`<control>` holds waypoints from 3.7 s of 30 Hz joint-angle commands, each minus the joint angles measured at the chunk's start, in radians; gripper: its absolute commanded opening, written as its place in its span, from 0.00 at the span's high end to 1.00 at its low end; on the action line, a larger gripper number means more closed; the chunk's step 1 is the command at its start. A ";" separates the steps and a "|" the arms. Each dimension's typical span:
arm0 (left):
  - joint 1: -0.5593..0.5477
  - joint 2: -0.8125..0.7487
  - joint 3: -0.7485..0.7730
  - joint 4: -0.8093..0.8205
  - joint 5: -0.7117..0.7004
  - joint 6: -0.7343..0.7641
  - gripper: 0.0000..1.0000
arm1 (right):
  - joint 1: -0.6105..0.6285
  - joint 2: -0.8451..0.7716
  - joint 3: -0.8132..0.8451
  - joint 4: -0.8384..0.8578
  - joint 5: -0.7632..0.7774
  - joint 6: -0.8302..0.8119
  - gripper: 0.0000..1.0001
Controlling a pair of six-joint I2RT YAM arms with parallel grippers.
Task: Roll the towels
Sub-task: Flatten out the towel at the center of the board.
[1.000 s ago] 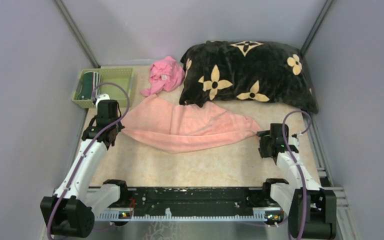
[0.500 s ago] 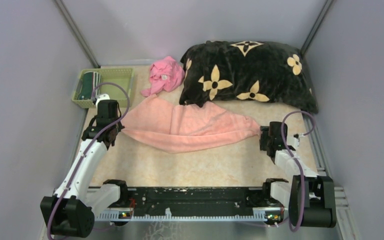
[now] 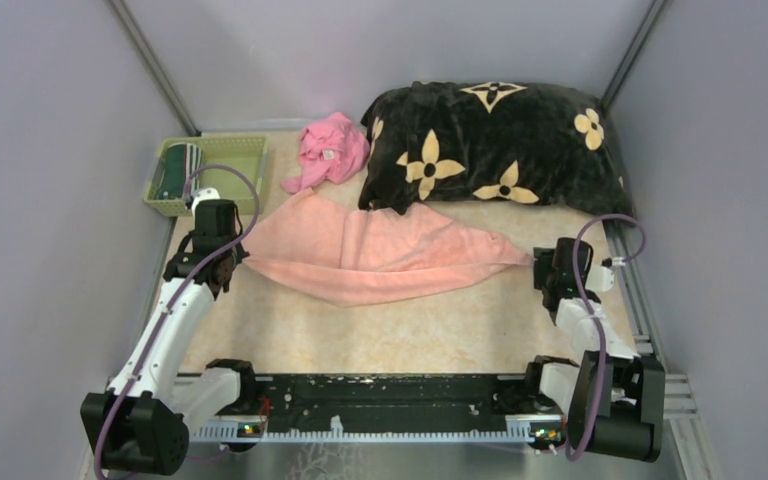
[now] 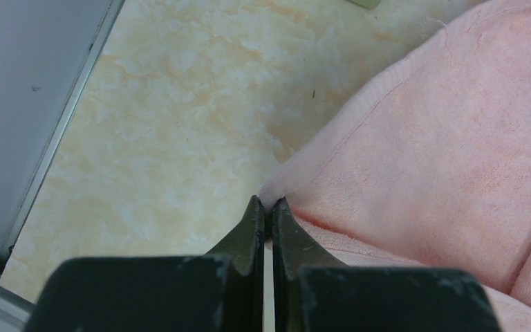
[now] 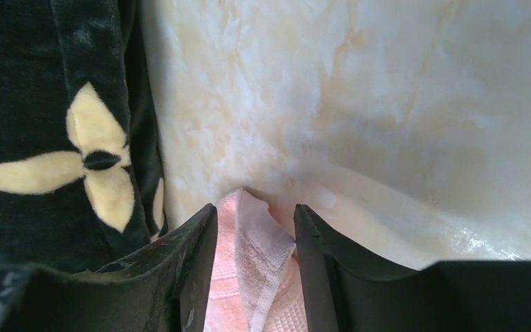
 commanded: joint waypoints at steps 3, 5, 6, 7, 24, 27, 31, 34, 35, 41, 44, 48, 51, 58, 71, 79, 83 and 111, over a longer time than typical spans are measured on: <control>-0.003 -0.003 -0.001 0.019 -0.002 0.007 1.00 | -0.037 0.013 0.082 0.091 -0.099 -0.160 0.58; -0.003 -0.003 0.000 0.019 -0.002 0.008 1.00 | -0.039 0.036 0.096 0.108 -0.136 -0.184 0.63; -0.002 -0.003 0.000 0.019 -0.002 0.007 1.00 | -0.039 0.049 0.104 0.115 -0.156 -0.195 0.65; -0.003 -0.002 0.000 0.019 -0.001 0.008 1.00 | -0.038 0.063 0.118 0.110 -0.178 -0.203 0.66; -0.003 0.000 0.000 0.023 0.009 0.008 1.00 | -0.035 -0.023 0.206 -0.394 -0.181 -0.267 0.39; -0.003 -0.002 0.001 0.022 0.010 0.007 1.00 | 0.007 -0.028 0.129 -0.316 -0.236 -0.172 0.37; -0.002 -0.001 0.000 0.020 0.009 0.007 1.00 | 0.099 -0.018 0.072 -0.204 -0.196 -0.072 0.34; -0.003 -0.002 0.000 0.020 0.007 0.007 1.00 | 0.107 -0.006 0.037 -0.107 -0.148 -0.014 0.34; -0.003 -0.002 0.000 0.021 0.007 0.009 1.00 | 0.106 -0.004 0.029 -0.082 -0.127 -0.002 0.34; -0.003 -0.002 0.000 0.019 0.003 0.008 1.00 | 0.105 0.023 -0.003 0.056 -0.032 0.022 0.38; -0.003 0.002 0.000 0.019 0.003 0.007 1.00 | 0.094 0.033 0.006 0.072 -0.004 0.007 0.42; -0.003 0.002 0.001 0.019 0.002 0.007 1.00 | 0.055 0.035 0.015 0.087 -0.005 -0.021 0.48; -0.003 0.004 -0.001 0.019 0.001 0.007 1.00 | 0.021 0.029 0.020 0.092 -0.015 -0.049 0.52; -0.003 0.004 0.001 0.019 0.002 0.008 1.00 | -0.006 0.026 0.025 0.112 -0.027 -0.110 0.65; -0.002 0.004 -0.001 0.019 0.003 0.009 1.00 | -0.027 0.046 0.087 0.089 -0.071 -0.247 0.91; 0.010 0.010 0.034 0.017 0.032 -0.017 1.00 | -0.045 -0.001 0.281 -0.097 -0.084 -0.396 1.00; 0.024 0.027 0.176 0.002 0.025 -0.020 1.00 | -0.075 -0.019 0.503 -0.274 -0.086 -0.522 1.00; 0.052 -0.244 0.800 -0.209 -0.180 0.086 1.00 | -0.085 -0.434 1.107 -0.743 0.152 -0.899 1.00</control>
